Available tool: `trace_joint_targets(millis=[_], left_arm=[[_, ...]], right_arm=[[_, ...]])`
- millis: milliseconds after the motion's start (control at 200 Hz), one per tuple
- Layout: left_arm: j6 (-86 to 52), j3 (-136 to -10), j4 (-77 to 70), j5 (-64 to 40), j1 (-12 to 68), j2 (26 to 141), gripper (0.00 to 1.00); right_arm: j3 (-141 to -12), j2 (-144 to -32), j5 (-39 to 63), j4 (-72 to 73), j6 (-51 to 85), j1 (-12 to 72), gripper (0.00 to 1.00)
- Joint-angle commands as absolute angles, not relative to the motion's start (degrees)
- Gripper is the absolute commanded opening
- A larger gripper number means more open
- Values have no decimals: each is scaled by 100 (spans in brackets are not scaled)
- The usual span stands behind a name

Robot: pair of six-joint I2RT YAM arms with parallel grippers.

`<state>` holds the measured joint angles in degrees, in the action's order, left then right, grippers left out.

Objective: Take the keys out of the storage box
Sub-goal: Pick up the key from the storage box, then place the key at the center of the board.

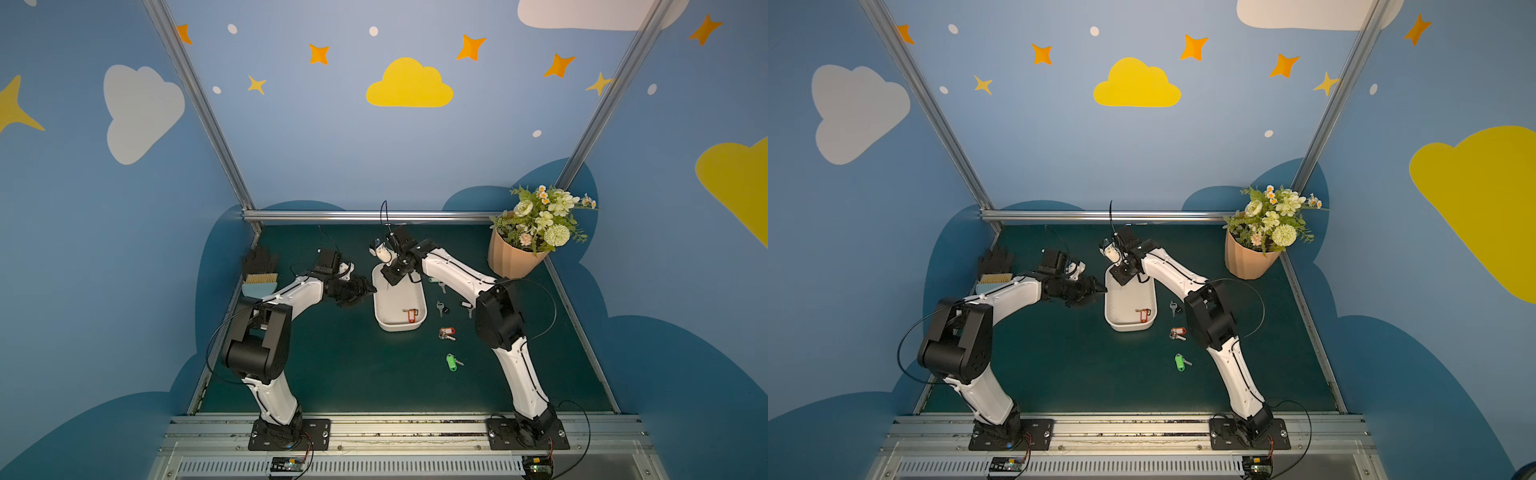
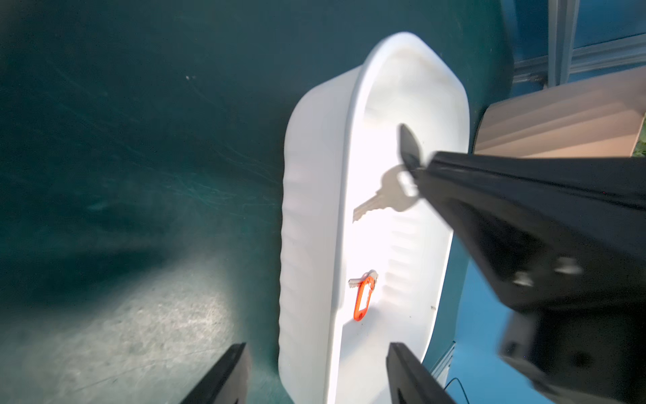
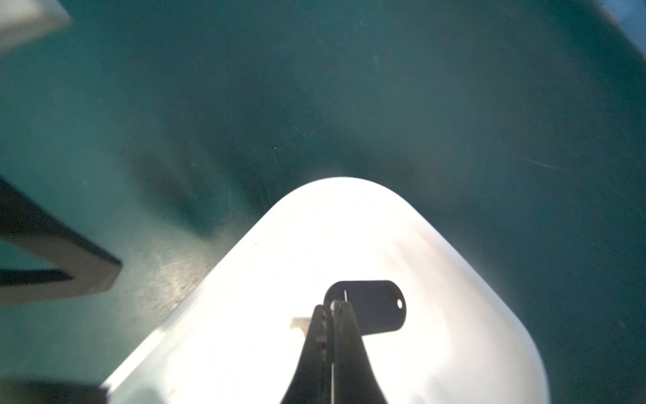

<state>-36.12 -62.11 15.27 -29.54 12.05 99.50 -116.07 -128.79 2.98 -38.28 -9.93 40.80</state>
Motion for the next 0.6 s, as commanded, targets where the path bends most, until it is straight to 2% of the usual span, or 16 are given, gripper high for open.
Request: trace_joint_targets(millis=[0, 340, 591], left_arm=[[-3355, -6130, 1668, -2732, 1177, 9537, 71], [-3055, -6104, 1871, -2542, 1179, 9219, 71], [-2899, -6689, 2014, -2552, 1186, 9796, 66]], right_arm=[[-11260, -12129, 88, -4108, -352, 3970, 0], [-9450, -10104, -533, -5169, 940, 3318, 0], [-8311, -9349, -617, -6213, 1832, 2837, 0]])
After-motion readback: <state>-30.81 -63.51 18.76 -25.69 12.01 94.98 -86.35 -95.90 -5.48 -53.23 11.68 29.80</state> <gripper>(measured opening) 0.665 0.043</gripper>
